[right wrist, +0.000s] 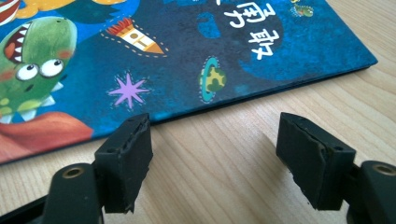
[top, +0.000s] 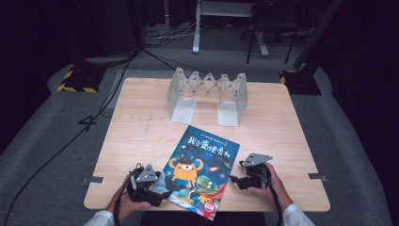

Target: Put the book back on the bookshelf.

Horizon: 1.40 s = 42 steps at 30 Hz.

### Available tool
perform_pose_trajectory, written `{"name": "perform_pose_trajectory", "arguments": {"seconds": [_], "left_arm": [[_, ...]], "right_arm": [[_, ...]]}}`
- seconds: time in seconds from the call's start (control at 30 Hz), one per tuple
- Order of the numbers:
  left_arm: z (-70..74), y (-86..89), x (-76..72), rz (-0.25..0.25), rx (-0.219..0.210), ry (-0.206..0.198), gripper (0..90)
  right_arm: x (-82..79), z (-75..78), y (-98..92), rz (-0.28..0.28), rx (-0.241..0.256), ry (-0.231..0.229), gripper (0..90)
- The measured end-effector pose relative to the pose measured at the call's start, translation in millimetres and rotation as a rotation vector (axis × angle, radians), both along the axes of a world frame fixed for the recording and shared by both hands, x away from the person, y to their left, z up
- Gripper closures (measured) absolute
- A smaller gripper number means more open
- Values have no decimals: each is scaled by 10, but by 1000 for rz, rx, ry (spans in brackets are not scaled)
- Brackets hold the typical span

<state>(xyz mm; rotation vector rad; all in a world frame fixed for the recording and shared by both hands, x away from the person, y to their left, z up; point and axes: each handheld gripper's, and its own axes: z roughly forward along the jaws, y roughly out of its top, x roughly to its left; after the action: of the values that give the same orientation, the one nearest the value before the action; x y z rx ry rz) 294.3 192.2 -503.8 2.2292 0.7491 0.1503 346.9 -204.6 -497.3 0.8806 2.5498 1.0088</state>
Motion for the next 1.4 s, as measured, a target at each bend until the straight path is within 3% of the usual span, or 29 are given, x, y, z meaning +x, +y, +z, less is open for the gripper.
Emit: {"name": "perform_pose_trajectory", "arguments": {"seconds": [0.17,0.37,0.43,0.6,0.63,0.73,0.8,0.9,1.0,1.17,1.4], "left_arm": [[-2,-77,-16,-3,0,-2,152],[-7,-234,-6,-9,-2,-7,143],[-6,-281,0,-19,0,-7,143],[-7,-426,25,-20,-1,-9,141],[-6,-454,21,-18,0,-7,140],[-14,-620,-42,-49,88,-67,107],[-14,-719,-66,-52,90,-62,85],[-9,-734,-69,-63,83,-67,127],[-7,-700,-71,-62,65,-59,160],[-8,-596,-76,-80,72,-74,178],[-11,-268,-58,-66,77,-79,165]], "right_arm": [[94,-4,1,-39,-7,13,198],[309,-7,-66,-108,-3,4,201],[391,-24,-112,-144,20,-5,223],[419,-7,-208,-167,12,-2,260],[411,-1,-227,-166,7,1,261],[353,14,-289,-163,-9,3,265],[302,19,-345,-167,-14,7,269],[219,24,-435,-160,-14,24,262],[121,26,-471,-142,-18,26,262],[-87,43,-468,-98,-36,41,260],[-278,91,-413,-37,-91,80,257]]}}
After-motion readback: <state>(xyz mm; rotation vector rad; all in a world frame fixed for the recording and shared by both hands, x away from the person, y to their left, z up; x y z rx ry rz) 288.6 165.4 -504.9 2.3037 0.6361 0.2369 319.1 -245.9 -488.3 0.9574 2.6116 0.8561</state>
